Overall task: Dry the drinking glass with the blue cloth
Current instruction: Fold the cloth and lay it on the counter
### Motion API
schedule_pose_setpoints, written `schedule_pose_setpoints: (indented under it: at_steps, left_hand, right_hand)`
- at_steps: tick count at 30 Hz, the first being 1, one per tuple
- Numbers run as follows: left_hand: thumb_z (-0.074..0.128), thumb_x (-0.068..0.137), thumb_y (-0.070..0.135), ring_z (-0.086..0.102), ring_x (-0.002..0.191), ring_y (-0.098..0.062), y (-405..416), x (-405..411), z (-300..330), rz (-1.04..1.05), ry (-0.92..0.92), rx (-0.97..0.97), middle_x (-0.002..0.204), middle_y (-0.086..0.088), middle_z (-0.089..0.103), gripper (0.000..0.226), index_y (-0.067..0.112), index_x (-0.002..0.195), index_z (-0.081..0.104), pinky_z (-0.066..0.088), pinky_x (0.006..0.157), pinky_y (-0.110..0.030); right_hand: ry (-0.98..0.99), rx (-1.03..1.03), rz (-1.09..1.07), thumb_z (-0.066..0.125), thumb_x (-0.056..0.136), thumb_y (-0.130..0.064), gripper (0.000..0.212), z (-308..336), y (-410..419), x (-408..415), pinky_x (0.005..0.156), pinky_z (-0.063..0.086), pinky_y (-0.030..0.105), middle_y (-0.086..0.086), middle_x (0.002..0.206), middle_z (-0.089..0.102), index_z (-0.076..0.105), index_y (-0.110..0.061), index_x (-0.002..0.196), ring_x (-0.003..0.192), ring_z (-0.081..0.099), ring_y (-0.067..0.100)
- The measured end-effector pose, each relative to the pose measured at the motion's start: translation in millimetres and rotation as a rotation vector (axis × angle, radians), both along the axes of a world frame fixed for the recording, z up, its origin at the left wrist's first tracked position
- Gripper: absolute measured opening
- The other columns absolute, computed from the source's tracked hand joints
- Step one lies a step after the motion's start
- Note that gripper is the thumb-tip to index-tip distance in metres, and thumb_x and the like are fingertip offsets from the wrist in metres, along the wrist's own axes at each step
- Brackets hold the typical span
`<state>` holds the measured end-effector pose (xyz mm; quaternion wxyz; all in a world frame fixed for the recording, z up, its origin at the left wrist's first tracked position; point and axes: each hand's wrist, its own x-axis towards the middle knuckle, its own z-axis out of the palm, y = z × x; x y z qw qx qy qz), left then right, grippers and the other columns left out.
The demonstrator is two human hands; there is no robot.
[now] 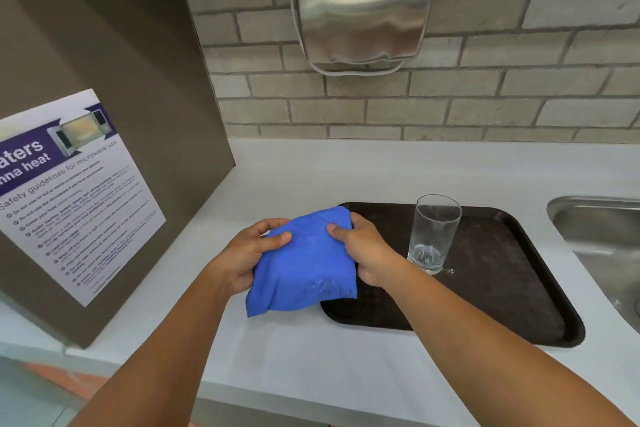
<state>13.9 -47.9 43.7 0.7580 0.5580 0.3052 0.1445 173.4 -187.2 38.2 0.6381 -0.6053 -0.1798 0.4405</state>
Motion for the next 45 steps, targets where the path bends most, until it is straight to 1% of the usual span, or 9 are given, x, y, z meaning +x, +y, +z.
schedule_pose_setpoints:
  at_steps: [6, 13, 15, 21, 26, 32, 36, 40, 45]
  left_hand:
    - [0.073, 0.075, 0.019, 0.061, 0.117, -0.035, 33.2, -29.9, -9.6, -0.035, 0.082, -0.032, 0.125, -0.016, 0.067, 0.047, 0.01, 0.121, 0.066, 0.044, 0.105, -0.05]
    - [0.074, 0.077, 0.0, 0.071, 0.095, -0.031, 66.1, -35.6, -25.8, 0.089, 0.388, 0.109, 0.112, -0.018, 0.072, 0.032, 0.009, 0.107, 0.07, 0.057, 0.079, -0.039]
    - [0.073, 0.076, -0.004, 0.07, 0.097, -0.033, 72.1, -33.4, -32.1, 0.14, 0.41, 0.137, 0.109, -0.018, 0.072, 0.033, 0.009, 0.106, 0.07, 0.057, 0.085, -0.043]
    - [0.07, 0.073, -0.013, 0.068, 0.089, -0.034, 84.5, -23.1, -48.5, 0.33, 0.348, 0.156, 0.102, -0.018, 0.072, 0.032, 0.007, 0.097, 0.07, 0.057, 0.086, -0.046]
    - [0.072, 0.071, -0.016, 0.068, 0.089, -0.029, 92.1, -14.2, -62.3, 0.451, 0.289, 0.186, 0.097, -0.012, 0.071, 0.031, 0.01, 0.087, 0.071, 0.056, 0.085, -0.041]
    - [0.072, 0.073, -0.012, 0.064, 0.079, -0.017, 99.2, -1.0, -74.0, 0.481, 0.298, 0.387, 0.085, -0.001, 0.068, 0.028, 0.012, 0.087, 0.07, 0.049, 0.068, -0.021]
    - [0.071, 0.075, -0.01, 0.063, 0.076, -0.014, 104.4, 4.7, -81.3, 0.488, 0.348, 0.503, 0.083, 0.002, 0.068, 0.026, 0.012, 0.087, 0.071, 0.046, 0.063, -0.016]
    - [0.066, 0.081, -0.004, 0.062, 0.085, -0.015, 106.5, 3.5, -91.2, 0.363, 0.445, 0.8, 0.094, 0.002, 0.069, 0.022, 0.014, 0.092, 0.072, 0.046, 0.077, -0.021]
    - [0.056, 0.092, 0.01, 0.054, 0.124, -0.03, 104.4, -0.5, -102.1, 0.192, 0.503, 1.268, 0.132, -0.009, 0.062, 0.033, 0.011, 0.124, 0.065, 0.038, 0.106, -0.037]
  right_hand:
    - [0.098, -0.048, 0.1, 0.056, 0.101, -0.017, 0.021, -13.0, 8.8, -19.3, 0.069, 0.058, 0.035, -0.001, 0.114, 0.069, 0.058, -0.019, 0.122, 0.098, 0.069, 0.017]
    - [0.053, -0.225, 0.109, 0.046, 0.098, -0.001, 0.02, -42.5, 47.4, -40.1, 0.088, 0.059, 0.052, 0.01, 0.12, 0.063, 0.055, -0.012, 0.113, 0.114, 0.066, 0.032]
    - [-0.062, -0.289, 0.083, 0.047, 0.094, -0.001, 0.019, -51.1, 60.7, -39.3, 0.094, 0.056, 0.051, 0.015, 0.118, 0.063, 0.056, -0.008, 0.11, 0.113, 0.065, 0.034]
    - [-0.587, -0.444, 0.048, 0.057, 0.085, 0.001, 0.015, -62.2, 86.2, -22.3, 0.065, 0.045, 0.032, 0.005, 0.084, 0.056, 0.052, -0.011, 0.076, 0.08, 0.056, 0.023]
    - [-0.688, -0.432, -0.012, 0.057, 0.086, 0.004, 0.021, -68.0, 96.2, -10.2, 0.066, 0.049, 0.035, 0.004, 0.087, 0.053, 0.048, -0.012, 0.095, 0.079, 0.054, 0.021]
    - [-0.891, -0.361, 0.07, 0.035, 0.073, 0.017, 0.034, -74.8, 97.5, -1.5, 0.059, 0.036, 0.036, 0.003, 0.075, 0.049, 0.05, -0.012, 0.083, 0.069, 0.043, 0.021]
    - [-1.007, -0.424, 0.161, 0.044, 0.083, 0.014, 0.036, -77.0, 102.3, 0.3, 0.084, 0.054, 0.039, 0.011, 0.106, 0.068, 0.07, -0.002, 0.102, 0.097, 0.063, 0.029]
    - [-1.352, -0.607, 0.272, 0.052, 0.09, -0.004, 0.034, -77.5, 101.0, -1.1, 0.095, 0.043, 0.037, 0.009, 0.125, 0.057, 0.067, -0.013, 0.118, 0.116, 0.052, 0.029]
    - [-1.732, -0.601, 0.481, 0.051, 0.09, -0.017, 0.047, -81.8, 97.4, -1.1, 0.115, 0.019, 0.049, 0.006, 0.158, 0.035, 0.056, -0.018, 0.137, 0.14, 0.033, 0.027]
